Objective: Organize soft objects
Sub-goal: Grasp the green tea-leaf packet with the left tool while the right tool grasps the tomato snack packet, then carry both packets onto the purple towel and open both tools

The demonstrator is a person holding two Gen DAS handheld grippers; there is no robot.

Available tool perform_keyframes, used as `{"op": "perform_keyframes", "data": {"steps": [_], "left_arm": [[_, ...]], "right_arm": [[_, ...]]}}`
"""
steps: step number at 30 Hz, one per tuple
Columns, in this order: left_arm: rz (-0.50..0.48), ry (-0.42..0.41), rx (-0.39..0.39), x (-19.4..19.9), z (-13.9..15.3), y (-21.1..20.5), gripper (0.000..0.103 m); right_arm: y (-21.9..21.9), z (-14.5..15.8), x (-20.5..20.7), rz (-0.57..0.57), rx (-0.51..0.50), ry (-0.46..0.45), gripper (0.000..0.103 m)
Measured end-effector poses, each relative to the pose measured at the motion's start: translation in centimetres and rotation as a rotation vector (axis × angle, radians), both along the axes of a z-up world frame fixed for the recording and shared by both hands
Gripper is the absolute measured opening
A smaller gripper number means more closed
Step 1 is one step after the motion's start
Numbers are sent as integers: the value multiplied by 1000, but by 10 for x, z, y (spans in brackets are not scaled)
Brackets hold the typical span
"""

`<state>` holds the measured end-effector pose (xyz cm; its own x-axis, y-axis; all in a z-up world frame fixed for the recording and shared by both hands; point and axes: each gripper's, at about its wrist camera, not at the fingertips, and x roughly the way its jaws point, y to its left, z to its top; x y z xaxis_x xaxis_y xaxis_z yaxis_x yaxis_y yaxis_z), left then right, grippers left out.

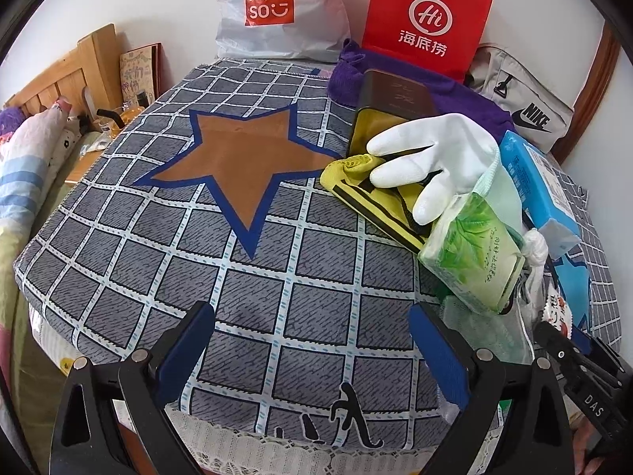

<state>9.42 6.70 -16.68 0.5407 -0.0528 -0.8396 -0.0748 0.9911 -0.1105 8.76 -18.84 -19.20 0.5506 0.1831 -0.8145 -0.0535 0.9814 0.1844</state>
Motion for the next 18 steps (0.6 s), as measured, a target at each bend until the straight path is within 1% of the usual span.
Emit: {"op": "perform_keyframes", "data": {"steps": [5, 8, 13, 16, 18], "left_arm": [[-21, -22, -33, 1, 6, -3, 99], [-65, -39, -58, 3, 12, -15, 99], [-140, -53, -30, 6, 17, -45, 99], [-199, -81, -14, 6, 21, -65, 100], [-232, -99, 22, 6, 22, -77, 100]], "right_arm": [[-6, 15, -9, 6, -32, -37, 48], [-12, 23, -17, 26, -28, -50, 48], [-27, 26, -24, 25, -28, -60, 48], [-40, 22, -24, 6, -36, -57, 48], [-48, 18, -22, -11, -37, -53, 48]]}}
